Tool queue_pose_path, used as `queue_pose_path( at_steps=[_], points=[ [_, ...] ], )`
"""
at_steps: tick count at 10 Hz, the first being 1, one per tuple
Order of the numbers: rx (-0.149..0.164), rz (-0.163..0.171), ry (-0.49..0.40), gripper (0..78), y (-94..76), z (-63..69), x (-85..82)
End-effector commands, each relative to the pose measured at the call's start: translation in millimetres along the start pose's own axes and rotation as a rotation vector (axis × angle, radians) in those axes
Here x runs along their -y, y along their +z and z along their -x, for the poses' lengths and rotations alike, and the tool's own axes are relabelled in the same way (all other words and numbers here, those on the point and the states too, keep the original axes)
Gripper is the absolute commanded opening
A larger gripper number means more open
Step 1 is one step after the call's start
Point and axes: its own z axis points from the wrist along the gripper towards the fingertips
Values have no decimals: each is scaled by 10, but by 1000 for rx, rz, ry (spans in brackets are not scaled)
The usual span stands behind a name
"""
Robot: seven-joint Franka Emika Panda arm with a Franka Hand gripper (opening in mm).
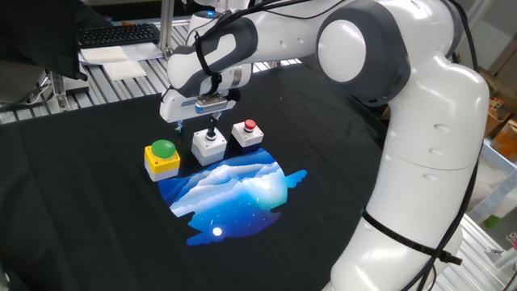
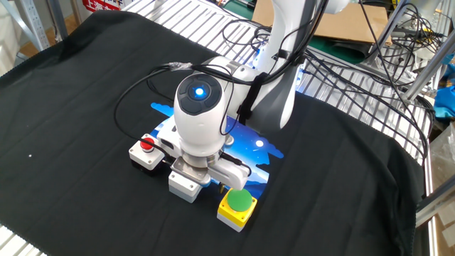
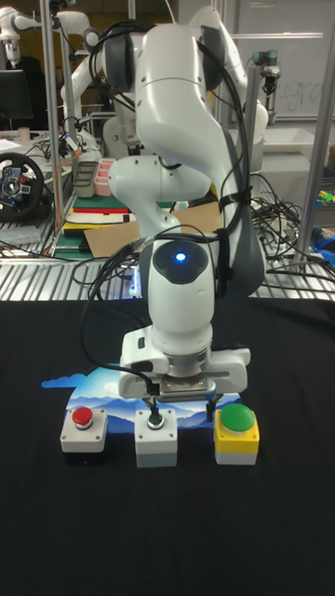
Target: Press three buttons from left to right in sequence
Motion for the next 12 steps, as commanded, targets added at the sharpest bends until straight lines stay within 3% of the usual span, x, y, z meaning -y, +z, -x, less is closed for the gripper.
queue_pose_path(
  at_steps=[1, 7, 8, 12],
  points=[
    [-19, -19, 7, 774, -51, -104, 31],
    [-15, -18, 25, 774, -209, -113, 18],
    [-16, -19, 20, 774, -316, -116, 31],
    [-18, -18, 39, 774, -452, -140, -104]
  ],
)
